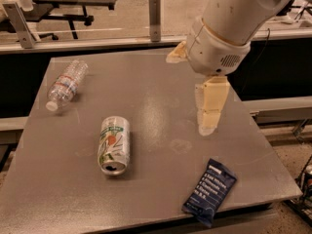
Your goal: Place 7up can upright
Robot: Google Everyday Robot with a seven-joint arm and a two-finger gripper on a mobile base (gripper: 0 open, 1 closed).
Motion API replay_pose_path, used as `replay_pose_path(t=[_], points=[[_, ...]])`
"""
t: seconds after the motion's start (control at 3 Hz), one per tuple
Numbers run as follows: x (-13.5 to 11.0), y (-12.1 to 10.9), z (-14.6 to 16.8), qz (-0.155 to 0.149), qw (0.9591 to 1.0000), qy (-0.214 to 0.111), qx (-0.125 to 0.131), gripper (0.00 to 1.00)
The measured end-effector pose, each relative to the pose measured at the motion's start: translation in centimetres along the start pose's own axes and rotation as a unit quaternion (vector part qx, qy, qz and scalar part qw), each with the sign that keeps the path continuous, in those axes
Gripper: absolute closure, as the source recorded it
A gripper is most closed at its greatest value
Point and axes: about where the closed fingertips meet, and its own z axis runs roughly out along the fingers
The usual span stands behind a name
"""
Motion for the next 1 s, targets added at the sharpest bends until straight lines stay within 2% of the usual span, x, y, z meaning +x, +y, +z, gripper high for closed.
replay_pose_path(t=[0.33,0.67,1.0], points=[[-4.7,-0.2,1.9,-0.119,0.9918,-0.043,-0.015,0.00],[-9.8,1.1,4.4,-0.285,0.9559,-0.064,-0.035,0.00],[-12.1,2.6,6.6,-0.388,0.9182,-0.059,-0.052,0.00]])
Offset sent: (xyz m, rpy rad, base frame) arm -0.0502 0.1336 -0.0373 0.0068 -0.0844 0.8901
